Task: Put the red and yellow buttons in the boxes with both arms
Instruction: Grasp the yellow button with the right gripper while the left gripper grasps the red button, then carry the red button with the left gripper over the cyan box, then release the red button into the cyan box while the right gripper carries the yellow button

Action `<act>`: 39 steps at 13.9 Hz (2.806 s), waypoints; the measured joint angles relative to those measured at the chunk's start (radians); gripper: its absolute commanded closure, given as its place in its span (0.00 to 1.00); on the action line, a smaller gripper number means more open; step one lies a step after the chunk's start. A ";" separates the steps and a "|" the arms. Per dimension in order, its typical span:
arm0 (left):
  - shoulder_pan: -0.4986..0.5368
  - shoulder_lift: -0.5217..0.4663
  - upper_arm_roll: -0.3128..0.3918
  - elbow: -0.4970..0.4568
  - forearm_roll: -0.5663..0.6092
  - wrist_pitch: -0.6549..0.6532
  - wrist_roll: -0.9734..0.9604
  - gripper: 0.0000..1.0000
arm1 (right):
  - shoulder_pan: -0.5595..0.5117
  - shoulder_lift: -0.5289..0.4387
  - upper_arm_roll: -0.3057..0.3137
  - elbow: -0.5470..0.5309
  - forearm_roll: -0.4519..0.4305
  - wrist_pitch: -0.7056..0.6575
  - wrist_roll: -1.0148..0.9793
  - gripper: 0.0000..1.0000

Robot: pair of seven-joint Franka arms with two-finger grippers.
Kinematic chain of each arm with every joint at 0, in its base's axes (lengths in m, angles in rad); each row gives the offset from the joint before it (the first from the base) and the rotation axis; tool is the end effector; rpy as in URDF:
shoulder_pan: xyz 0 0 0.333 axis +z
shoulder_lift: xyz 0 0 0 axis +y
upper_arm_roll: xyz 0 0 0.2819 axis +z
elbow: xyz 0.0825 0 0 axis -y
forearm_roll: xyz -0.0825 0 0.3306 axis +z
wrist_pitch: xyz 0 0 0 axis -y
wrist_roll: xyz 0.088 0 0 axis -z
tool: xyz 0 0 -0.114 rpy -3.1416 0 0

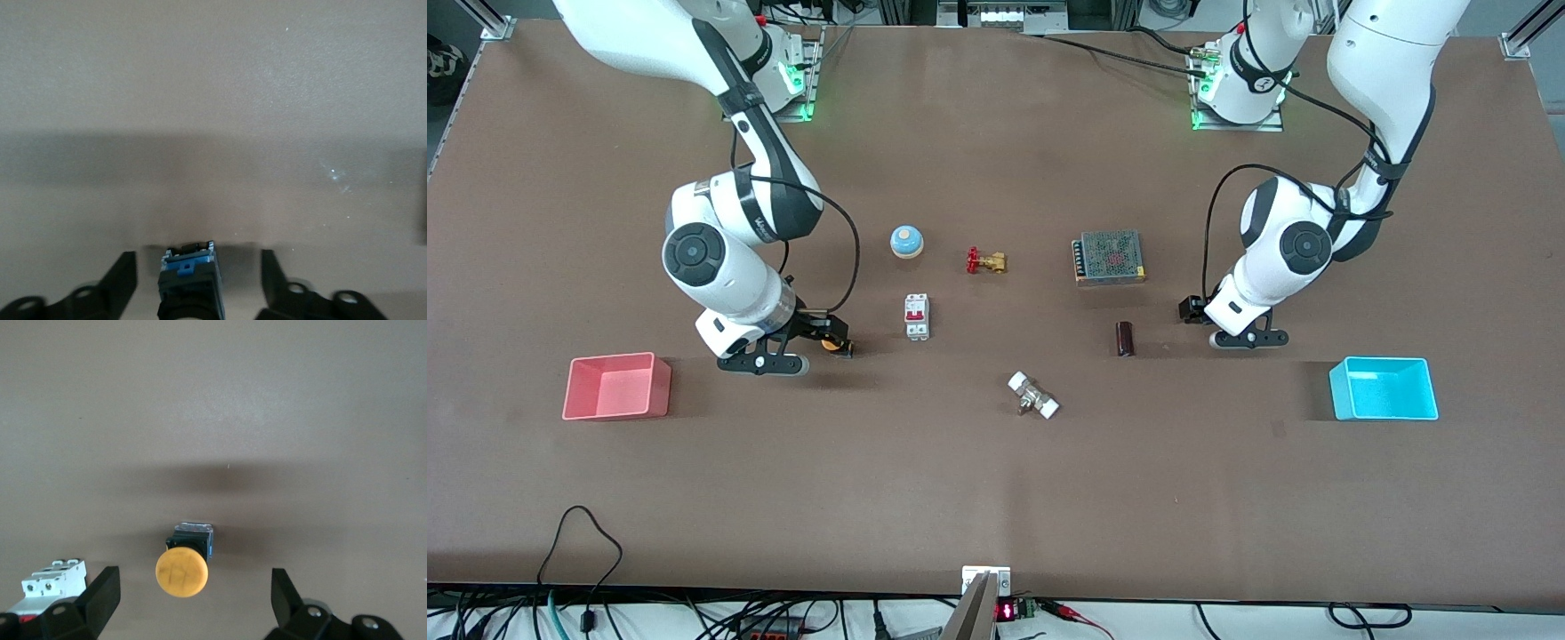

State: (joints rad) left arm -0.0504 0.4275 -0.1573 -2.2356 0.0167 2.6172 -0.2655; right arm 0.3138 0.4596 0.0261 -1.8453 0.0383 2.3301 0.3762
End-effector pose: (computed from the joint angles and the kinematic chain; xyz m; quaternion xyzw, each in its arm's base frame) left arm 0.4895 -0.1062 0.1846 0.9990 0.0279 -0.0263 0.0231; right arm 0.5568 0.1968 0.2772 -0.9992 0.0326 -0.0049 0.0230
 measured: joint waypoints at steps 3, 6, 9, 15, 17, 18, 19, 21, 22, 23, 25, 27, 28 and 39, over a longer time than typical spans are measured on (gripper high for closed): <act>-0.004 -0.001 0.000 -0.004 0.000 0.000 0.000 0.75 | 0.001 0.021 0.007 -0.001 0.000 0.008 0.028 0.00; -0.004 -0.005 0.000 -0.004 0.000 -0.004 0.000 0.81 | 0.009 0.037 0.013 -0.001 0.000 0.015 0.057 0.00; 0.001 -0.039 0.005 0.017 0.000 -0.081 0.003 0.80 | 0.019 0.057 0.014 -0.001 0.000 0.031 0.078 0.00; 0.134 -0.119 0.014 0.306 0.000 -0.508 0.184 0.77 | 0.021 0.080 0.014 -0.001 0.000 0.062 0.081 0.15; 0.201 -0.104 0.016 0.387 0.001 -0.542 0.256 0.76 | 0.022 0.083 0.014 -0.001 0.000 0.064 0.081 0.30; 0.235 -0.083 0.018 0.423 0.001 -0.543 0.297 0.76 | 0.022 0.083 0.014 -0.001 -0.001 0.065 0.081 0.39; 0.266 -0.049 0.020 0.464 0.001 -0.542 0.337 0.76 | 0.022 0.083 0.014 -0.001 -0.001 0.065 0.080 0.46; 0.316 0.046 0.023 0.551 0.031 -0.538 0.413 0.76 | 0.022 0.083 0.014 -0.002 -0.007 0.066 0.080 0.56; 0.334 0.100 0.023 0.600 0.051 -0.535 0.442 0.76 | 0.022 0.083 0.014 -0.002 -0.009 0.066 0.079 0.58; 0.346 0.148 0.024 0.646 0.064 -0.534 0.459 0.76 | 0.022 0.083 0.014 -0.002 -0.011 0.066 0.079 0.62; 0.352 0.215 0.024 0.699 0.076 -0.510 0.472 0.76 | 0.022 0.083 0.014 -0.002 -0.012 0.066 0.079 0.62; 0.354 0.249 0.030 0.711 0.113 -0.471 0.472 0.76 | 0.022 0.084 0.014 -0.002 -0.012 0.066 0.077 0.62; 0.356 0.262 0.033 0.711 0.128 -0.460 0.472 0.76 | 0.022 0.083 0.013 -0.001 -0.014 0.067 0.070 0.62; 0.382 0.348 0.039 0.701 0.141 -0.382 0.497 0.00 | -0.251 -0.186 -0.006 0.027 -0.019 -0.267 -0.583 0.60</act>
State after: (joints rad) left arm 0.3312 0.7759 -0.1179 -1.5351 0.1576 2.2347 0.2313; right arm 0.0627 0.2737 0.0206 -1.8181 0.0195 2.0635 -0.2071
